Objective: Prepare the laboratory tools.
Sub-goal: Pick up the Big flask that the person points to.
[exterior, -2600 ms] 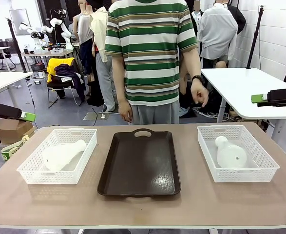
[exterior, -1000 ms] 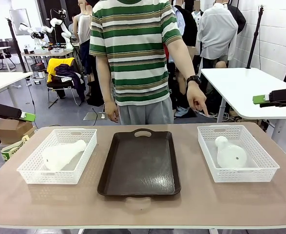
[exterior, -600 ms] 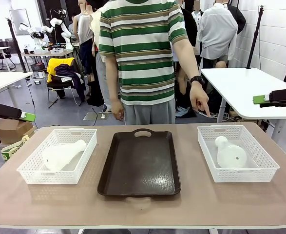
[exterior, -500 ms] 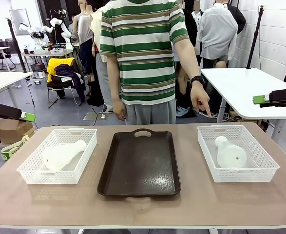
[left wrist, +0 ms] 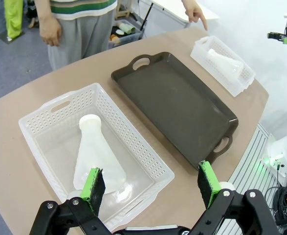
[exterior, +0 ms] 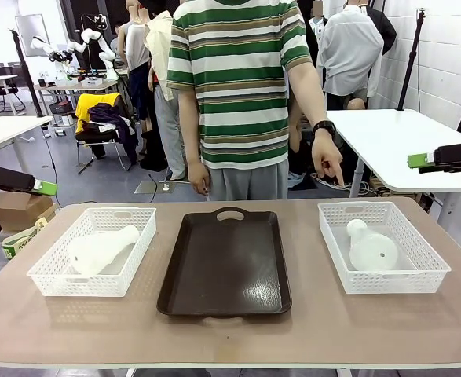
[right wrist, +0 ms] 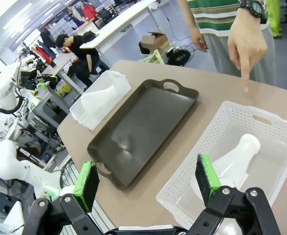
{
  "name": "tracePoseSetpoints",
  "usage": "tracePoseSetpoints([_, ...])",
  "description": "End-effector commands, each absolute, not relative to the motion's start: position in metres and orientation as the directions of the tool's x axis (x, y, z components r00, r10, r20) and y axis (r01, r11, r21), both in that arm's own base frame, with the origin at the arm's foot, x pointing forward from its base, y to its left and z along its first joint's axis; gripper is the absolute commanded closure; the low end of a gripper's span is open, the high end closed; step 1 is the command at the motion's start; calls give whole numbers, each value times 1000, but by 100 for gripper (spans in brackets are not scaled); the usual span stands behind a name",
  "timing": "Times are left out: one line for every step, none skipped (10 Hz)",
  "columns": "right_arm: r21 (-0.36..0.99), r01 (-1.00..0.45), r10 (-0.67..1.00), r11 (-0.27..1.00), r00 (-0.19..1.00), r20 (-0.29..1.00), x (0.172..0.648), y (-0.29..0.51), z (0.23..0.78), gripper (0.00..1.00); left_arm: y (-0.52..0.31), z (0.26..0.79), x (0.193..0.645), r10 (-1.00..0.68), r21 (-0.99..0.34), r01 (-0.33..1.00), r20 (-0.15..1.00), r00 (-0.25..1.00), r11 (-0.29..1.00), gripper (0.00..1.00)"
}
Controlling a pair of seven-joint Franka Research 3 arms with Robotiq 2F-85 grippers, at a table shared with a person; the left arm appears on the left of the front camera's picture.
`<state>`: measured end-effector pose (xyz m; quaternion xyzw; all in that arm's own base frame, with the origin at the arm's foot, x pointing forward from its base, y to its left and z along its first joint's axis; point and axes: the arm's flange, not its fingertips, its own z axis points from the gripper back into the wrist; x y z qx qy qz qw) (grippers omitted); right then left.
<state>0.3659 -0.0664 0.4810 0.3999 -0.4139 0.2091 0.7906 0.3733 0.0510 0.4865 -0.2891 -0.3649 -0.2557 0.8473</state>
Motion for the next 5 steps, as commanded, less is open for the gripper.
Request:
tracePoseSetpoints([482, -663, 12, 573, 595, 804, 367, -61, 477, 0, 53, 483, 376, -223, -294, 663, 784, 579, 688, 0])
tracePoseSetpoints([506, -645, 3, 572, 619, 785, 371, -59, 478, 0, 53, 483, 376, -223, -294, 663, 784, 579, 688, 0])
tracePoseSetpoints([516, -608, 22, 604, 659, 752, 378, -57, 482, 0, 53, 483, 376, -223, -294, 663, 784, 579, 688, 0])
tracePoseSetpoints([498, -564, 66, 659, 703, 708, 389, -53, 491, 0, 53, 483, 376, -223, -294, 663, 784, 579, 688, 0])
tracePoseSetpoints([446, -521, 144, 728, 752, 643, 408, -45, 506, 0, 53, 483, 376, -223, -294, 663, 784, 579, 688, 0])
